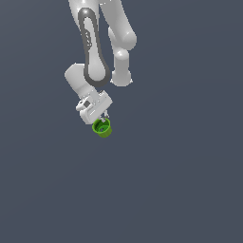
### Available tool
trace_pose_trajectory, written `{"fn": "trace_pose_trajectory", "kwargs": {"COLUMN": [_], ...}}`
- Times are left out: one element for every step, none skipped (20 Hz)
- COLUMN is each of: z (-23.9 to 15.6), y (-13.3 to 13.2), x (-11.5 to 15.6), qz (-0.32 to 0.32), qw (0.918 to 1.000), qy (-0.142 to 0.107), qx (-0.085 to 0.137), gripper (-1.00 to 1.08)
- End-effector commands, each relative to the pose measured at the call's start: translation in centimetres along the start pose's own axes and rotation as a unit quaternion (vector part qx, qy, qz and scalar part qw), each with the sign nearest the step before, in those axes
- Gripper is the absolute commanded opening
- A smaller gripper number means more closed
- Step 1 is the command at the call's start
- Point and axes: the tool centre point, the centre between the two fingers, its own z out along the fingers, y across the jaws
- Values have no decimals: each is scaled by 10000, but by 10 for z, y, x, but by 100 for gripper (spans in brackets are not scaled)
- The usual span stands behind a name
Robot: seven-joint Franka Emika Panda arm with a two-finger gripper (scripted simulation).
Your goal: Pick up the object and move it to a goal position.
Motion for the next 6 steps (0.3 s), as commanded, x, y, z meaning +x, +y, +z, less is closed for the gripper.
{"fn": "trace_pose_trajectory", "kwargs": {"z": [-7, -9, -11, -12, -13, -13], "y": [-5, -7, -8, -9, -9, -9], "x": [-5, -6, -7, -8, -9, -9], "qz": [-10, -12, -12, -12, -12, -12], "qw": [10000, 10000, 10000, 10000, 10000, 10000], "qy": [2, 2, 2, 2, 2, 2], "qx": [-3, 0, 0, 0, 0, 0], "gripper": [-100, -100, -100, -100, -100, -100]}}
